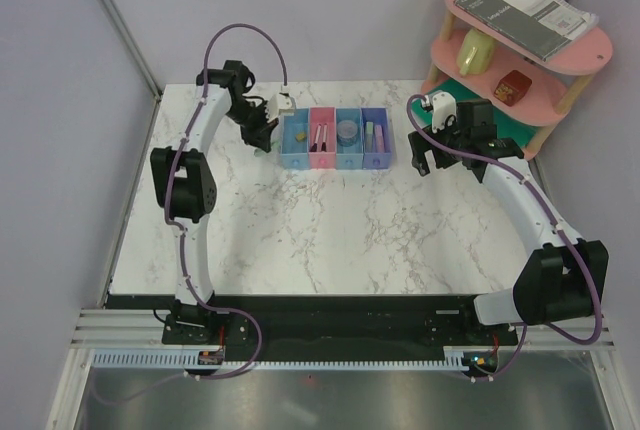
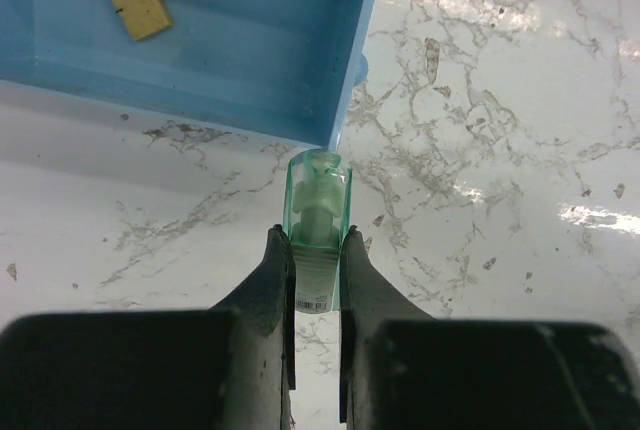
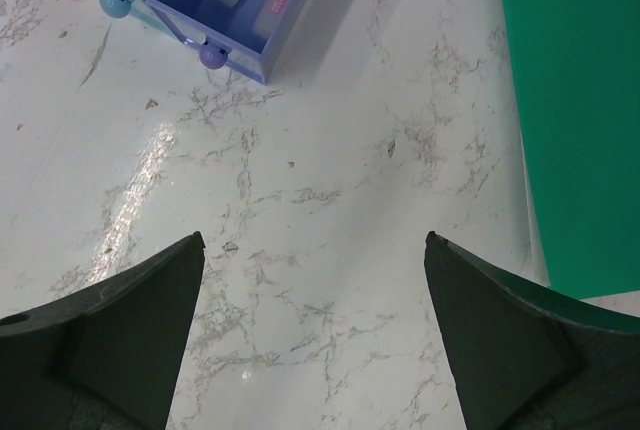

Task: Sort the stationery into containers
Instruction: Place the stationery in the storage box.

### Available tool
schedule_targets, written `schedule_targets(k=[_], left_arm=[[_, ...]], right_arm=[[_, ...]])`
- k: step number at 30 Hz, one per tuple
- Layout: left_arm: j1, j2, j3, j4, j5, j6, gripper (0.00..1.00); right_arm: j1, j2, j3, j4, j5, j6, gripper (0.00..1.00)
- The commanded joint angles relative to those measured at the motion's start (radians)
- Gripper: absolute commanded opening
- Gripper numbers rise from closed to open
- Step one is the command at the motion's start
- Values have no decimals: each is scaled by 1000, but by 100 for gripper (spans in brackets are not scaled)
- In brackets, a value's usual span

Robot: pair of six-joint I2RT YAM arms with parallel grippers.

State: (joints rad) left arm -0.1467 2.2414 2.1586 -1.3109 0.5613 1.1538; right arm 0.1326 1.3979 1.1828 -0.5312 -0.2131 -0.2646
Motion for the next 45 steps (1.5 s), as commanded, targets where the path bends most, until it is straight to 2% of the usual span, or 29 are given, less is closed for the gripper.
schedule_targets(k=[1, 5, 7, 9, 11, 14, 20, 26, 30, 34, 37, 38, 40, 41, 45], left_arm=[[13, -54, 35, -63, 133, -97, 2], [16, -39, 78, -35, 293, -231, 2], [16, -31, 81, 8, 405, -369, 2], [16, -22, 83, 93, 483, -512, 2], [15, -16, 84, 201, 500, -603, 2], [13, 6, 75, 362, 467, -794, 2], [6, 84, 78, 582, 319, -1000, 2], [-27, 159, 90, 607, 169, -1043, 2], [-34, 178, 84, 613, 140, -1056, 3], [-37, 178, 89, 619, 143, -1062, 11], [-37, 167, 83, 619, 166, -1054, 33], [-37, 158, 78, 616, 169, -1051, 46], [-37, 147, 69, 618, 172, -1040, 53], [-37, 133, 67, 618, 170, -1037, 60], [-37, 95, 31, 618, 146, -1016, 68]], right_arm=[[-5, -37, 38, 8, -14, 8, 98], [-5, -40, 35, 8, -12, 10, 98], [-4, -39, 35, 8, -14, 10, 98], [-5, -39, 37, 8, -14, 11, 98], [-4, -42, 37, 8, -12, 15, 98], [-4, -45, 34, 10, -14, 15, 98], [-4, -53, 18, 11, -12, 14, 98], [-5, -56, 14, 11, -9, 8, 98], [-5, -57, 11, 10, -11, 7, 98], [-5, -59, 6, 11, -15, 7, 98], [-5, -63, 9, 10, -16, 5, 98], [-5, -65, 9, 10, -17, 7, 98], [-5, -69, 12, 8, -20, 5, 98], [-5, -71, 11, 8, -20, 5, 98], [-4, -83, 14, 7, -12, 4, 98]])
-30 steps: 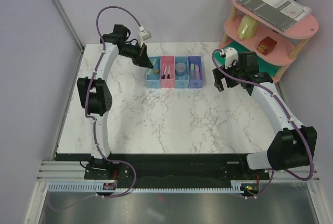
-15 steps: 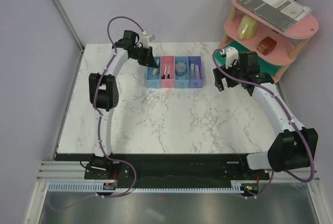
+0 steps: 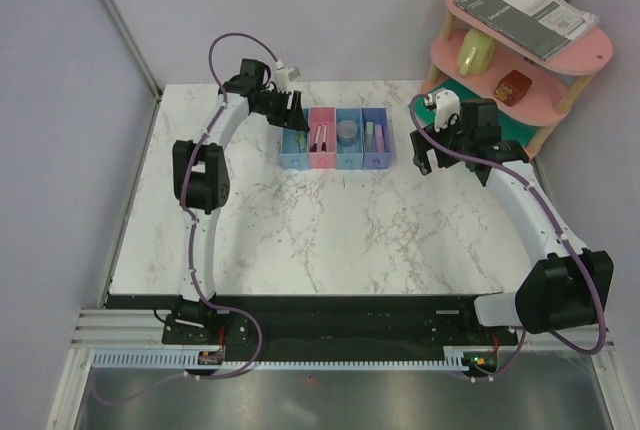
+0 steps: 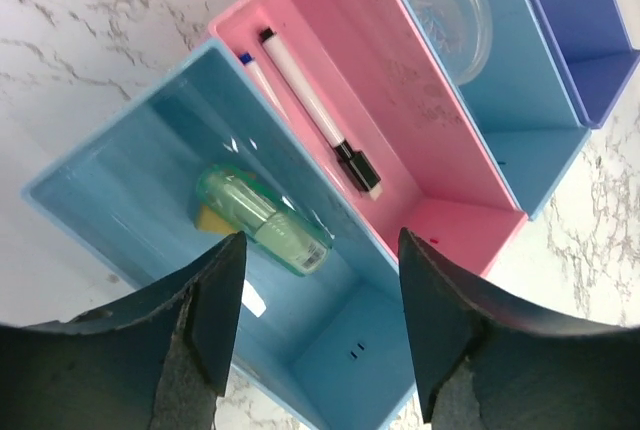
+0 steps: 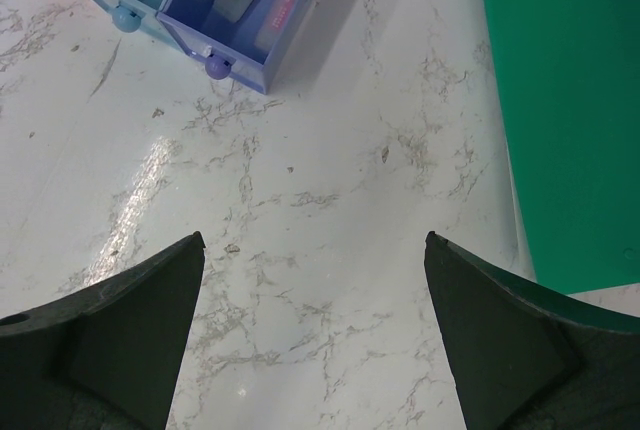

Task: Sort the stationery into containers
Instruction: Place the stationery in the storage box, then reset both arms

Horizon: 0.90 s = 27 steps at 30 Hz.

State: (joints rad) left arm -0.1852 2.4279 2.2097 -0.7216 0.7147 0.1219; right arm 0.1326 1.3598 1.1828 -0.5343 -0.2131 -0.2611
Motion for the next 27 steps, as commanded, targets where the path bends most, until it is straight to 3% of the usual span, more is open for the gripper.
schedule_targets(k=[1, 6, 8, 11, 17, 24, 27], left_arm=[[1, -102, -28, 27, -17, 19, 69], [0, -222, -86, 21, -12, 36, 80], [0, -318, -110, 21, -18, 47, 92], [0, -473, -183, 21, -38, 59, 93], [10, -871, -479, 22, -102, 79, 100], [23, -1378, -1002, 155, -217, 65, 100], [24, -1467, -1087, 162, -262, 55, 100]], right_arm=[[-5, -53, 14, 10, -9, -3, 98], [-4, -88, 8, -9, -6, -27, 98], [-5, -105, -2, -15, 9, -23, 98], [-5, -122, 1, -47, 27, -10, 98], [-5, -195, 1, -98, 41, 14, 98], [-4, -291, -26, -116, 104, 7, 98], [-4, -326, -26, -118, 141, 0, 98]])
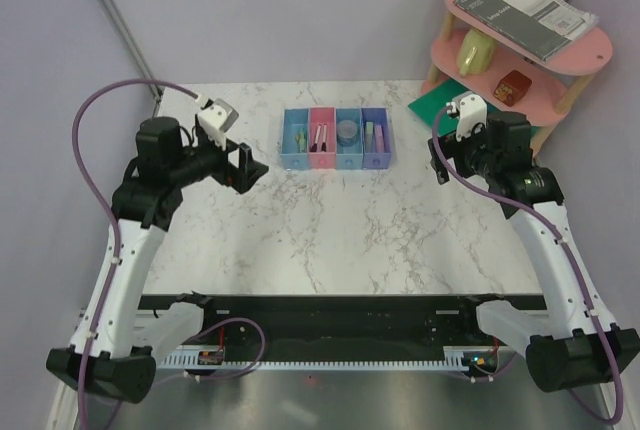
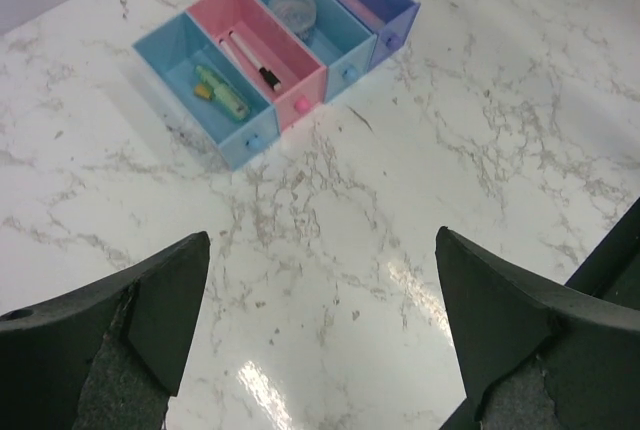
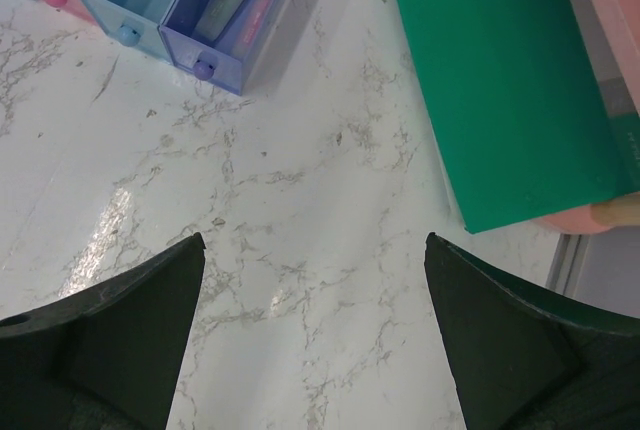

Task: Sort the stationery into containers
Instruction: Reset both arms

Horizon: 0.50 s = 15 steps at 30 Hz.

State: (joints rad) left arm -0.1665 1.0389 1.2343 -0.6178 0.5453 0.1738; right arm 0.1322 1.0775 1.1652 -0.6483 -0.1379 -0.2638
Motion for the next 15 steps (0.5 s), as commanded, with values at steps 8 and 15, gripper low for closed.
schedule_targets(k=[8, 15], left_arm=[[10, -146, -225, 41, -128, 47, 100], [10, -134, -213, 30, -128, 59, 100]], right_arm=[[-5, -128, 1, -45, 12, 3, 98], [-5, -191, -19, -56, -11, -11, 98]])
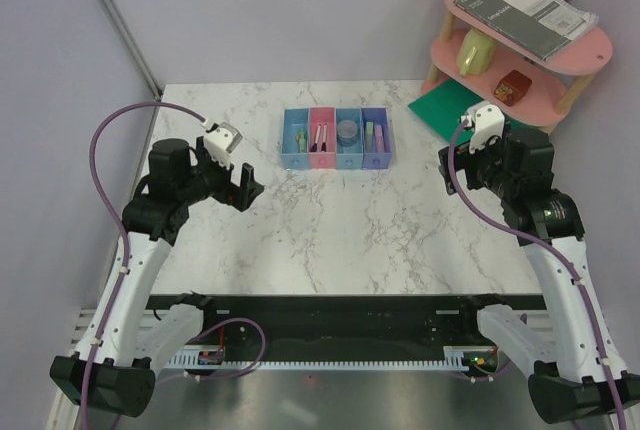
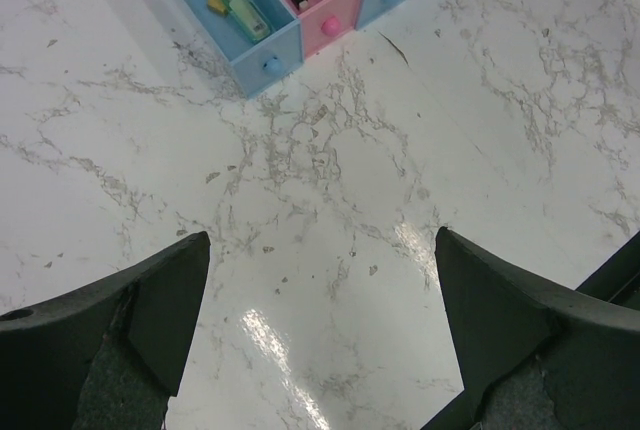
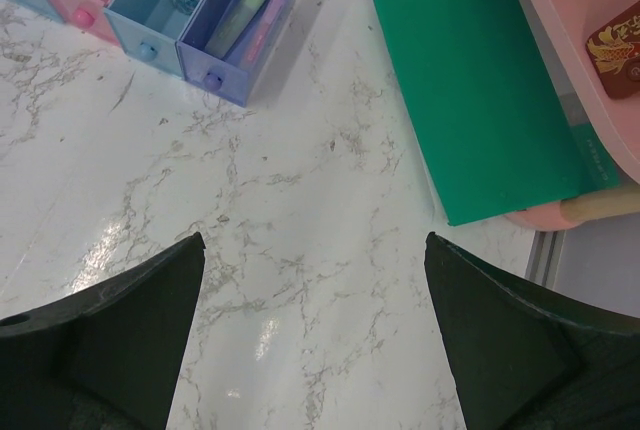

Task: Sort the stationery into containers
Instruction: Reset both arms

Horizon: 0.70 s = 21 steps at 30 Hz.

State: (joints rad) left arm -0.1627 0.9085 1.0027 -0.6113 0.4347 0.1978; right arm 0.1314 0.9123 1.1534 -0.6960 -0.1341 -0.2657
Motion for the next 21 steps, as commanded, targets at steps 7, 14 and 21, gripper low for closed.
schedule_targets(k=[7, 14, 21], left_arm=[[6, 6, 27, 24, -14, 32, 100], [6, 12, 36, 22, -5, 31, 100], [8, 17, 43, 22, 1, 32, 100]], right_arm=[[-3, -41, -9, -20, -15, -21, 98], [-3, -50, -1, -22, -12, -30, 98], [-4, -53, 3, -23, -30, -30, 98]])
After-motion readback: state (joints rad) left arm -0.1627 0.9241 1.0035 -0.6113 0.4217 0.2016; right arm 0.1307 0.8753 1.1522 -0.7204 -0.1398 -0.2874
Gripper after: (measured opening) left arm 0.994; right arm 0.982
